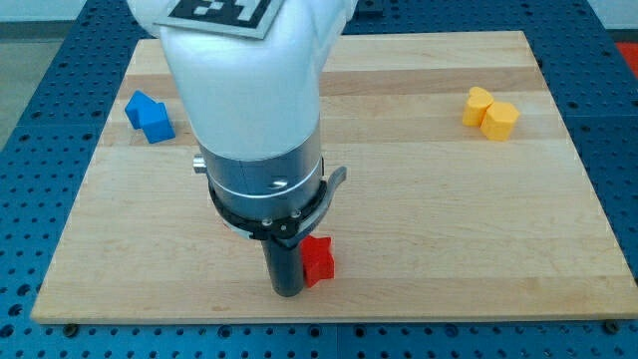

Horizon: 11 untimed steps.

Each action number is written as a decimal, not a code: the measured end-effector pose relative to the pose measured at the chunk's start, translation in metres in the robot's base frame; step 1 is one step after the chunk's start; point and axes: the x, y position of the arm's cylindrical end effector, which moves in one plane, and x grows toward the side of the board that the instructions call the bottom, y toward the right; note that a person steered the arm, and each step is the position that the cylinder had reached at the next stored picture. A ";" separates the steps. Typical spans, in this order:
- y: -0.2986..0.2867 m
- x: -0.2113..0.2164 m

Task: Drag the red circle towards the red star

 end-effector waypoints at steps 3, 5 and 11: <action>-0.070 -0.026; -0.087 -0.121; -0.051 -0.145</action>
